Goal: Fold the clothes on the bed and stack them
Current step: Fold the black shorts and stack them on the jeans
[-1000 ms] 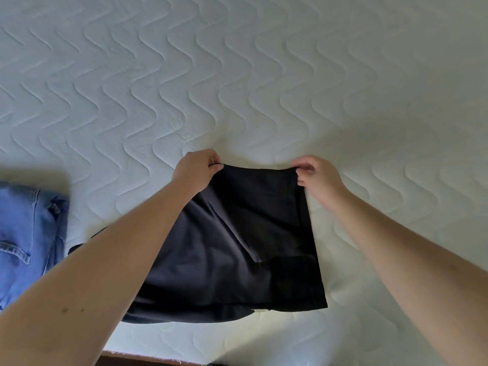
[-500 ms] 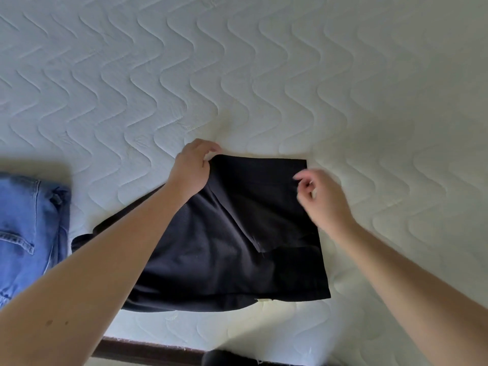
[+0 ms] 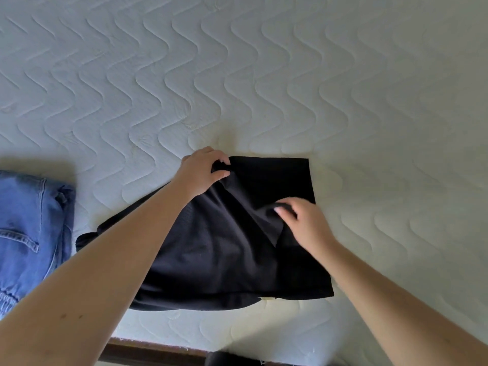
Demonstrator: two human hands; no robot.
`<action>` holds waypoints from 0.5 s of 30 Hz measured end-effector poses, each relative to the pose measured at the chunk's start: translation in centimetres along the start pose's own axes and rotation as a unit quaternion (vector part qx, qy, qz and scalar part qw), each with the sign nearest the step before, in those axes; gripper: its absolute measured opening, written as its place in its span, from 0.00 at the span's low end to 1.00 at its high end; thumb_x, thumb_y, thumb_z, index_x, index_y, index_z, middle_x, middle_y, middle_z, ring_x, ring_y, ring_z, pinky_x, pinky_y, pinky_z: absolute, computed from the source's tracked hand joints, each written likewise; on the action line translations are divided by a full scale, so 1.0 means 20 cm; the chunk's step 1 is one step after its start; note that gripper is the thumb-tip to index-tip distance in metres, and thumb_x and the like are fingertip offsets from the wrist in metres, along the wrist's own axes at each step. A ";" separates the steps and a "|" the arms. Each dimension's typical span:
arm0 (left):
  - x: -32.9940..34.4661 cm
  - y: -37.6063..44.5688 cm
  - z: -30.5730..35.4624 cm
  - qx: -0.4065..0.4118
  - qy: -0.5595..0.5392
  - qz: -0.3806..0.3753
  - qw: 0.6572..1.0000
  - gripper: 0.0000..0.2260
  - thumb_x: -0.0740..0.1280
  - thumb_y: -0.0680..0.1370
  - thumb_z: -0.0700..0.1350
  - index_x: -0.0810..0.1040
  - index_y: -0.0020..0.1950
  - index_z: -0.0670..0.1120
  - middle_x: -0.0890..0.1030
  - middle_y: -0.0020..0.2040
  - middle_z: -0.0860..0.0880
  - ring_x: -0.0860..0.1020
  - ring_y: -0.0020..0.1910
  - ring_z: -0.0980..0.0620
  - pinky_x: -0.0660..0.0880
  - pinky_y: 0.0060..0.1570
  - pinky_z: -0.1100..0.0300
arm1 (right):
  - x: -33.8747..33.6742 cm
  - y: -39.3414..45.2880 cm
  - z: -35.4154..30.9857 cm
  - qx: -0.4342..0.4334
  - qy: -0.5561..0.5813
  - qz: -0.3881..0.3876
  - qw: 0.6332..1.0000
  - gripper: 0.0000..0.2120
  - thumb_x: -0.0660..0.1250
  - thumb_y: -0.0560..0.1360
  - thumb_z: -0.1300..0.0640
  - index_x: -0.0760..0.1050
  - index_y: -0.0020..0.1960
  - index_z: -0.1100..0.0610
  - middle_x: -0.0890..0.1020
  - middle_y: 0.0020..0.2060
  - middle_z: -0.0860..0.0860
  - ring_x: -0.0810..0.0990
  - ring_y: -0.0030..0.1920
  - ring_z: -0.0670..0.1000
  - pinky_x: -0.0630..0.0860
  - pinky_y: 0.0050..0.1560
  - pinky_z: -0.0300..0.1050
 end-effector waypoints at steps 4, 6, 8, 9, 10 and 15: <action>-0.02 0.07 -0.01 -0.050 -0.074 0.047 0.995 0.04 0.69 0.78 0.50 0.79 0.49 0.51 0.77 0.50 0.52 0.76 0.47 0.54 0.74 0.56 0.54 | -0.17 0.17 0.18 0.138 0.097 0.025 0.985 0.08 0.67 0.78 0.53 0.80 0.55 0.55 0.82 0.44 0.45 0.79 0.47 0.47 0.68 0.44 0.34; -0.02 0.09 -0.02 -0.067 -0.081 0.067 0.992 0.05 0.66 0.79 0.50 0.78 0.50 0.50 0.75 0.52 0.51 0.76 0.47 0.52 0.74 0.52 0.57 | -0.22 0.20 0.25 0.206 0.114 0.071 0.969 0.09 0.64 0.80 0.54 0.78 0.57 0.54 0.81 0.46 0.46 0.79 0.48 0.49 0.70 0.45 0.37; -0.02 0.10 -0.03 -0.067 -0.075 0.069 0.993 0.07 0.65 0.79 0.52 0.78 0.52 0.51 0.73 0.53 0.52 0.76 0.49 0.51 0.73 0.54 0.56 | -0.25 0.18 0.29 0.254 0.127 0.125 0.951 0.11 0.59 0.80 0.53 0.76 0.58 0.53 0.82 0.47 0.48 0.79 0.48 0.50 0.72 0.42 0.39; -0.01 0.09 -0.04 -0.066 -0.078 0.062 0.993 0.08 0.66 0.79 0.54 0.78 0.53 0.52 0.72 0.54 0.53 0.75 0.51 0.52 0.73 0.55 0.56 | -0.25 0.16 0.29 0.264 0.146 0.135 0.944 0.10 0.58 0.80 0.51 0.76 0.57 0.51 0.82 0.45 0.47 0.80 0.47 0.51 0.74 0.42 0.41; -0.01 0.09 -0.06 -0.064 -0.086 0.047 0.993 0.08 0.67 0.78 0.55 0.78 0.53 0.53 0.72 0.54 0.54 0.75 0.52 0.53 0.72 0.56 0.56 | -0.23 0.13 0.28 0.264 0.160 0.129 0.942 0.10 0.58 0.80 0.49 0.75 0.56 0.50 0.83 0.43 0.46 0.81 0.46 0.51 0.75 0.44 0.44; 0.01 0.05 -0.09 -0.015 -0.080 -0.045 0.996 0.12 0.72 0.74 0.55 0.77 0.56 0.59 0.71 0.58 0.55 0.72 0.59 0.52 0.68 0.63 0.56 | -0.09 0.09 0.15 0.231 0.183 0.059 0.954 0.15 0.63 0.78 0.43 0.70 0.64 0.44 0.81 0.44 0.41 0.79 0.44 0.34 0.70 0.40 0.26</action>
Point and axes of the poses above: each hand's wrist, its own y-axis towards the middle knuckle, its own x-axis out of the palm, z = x × y, the point moved 5 cm from there along y, towards the middle knuckle
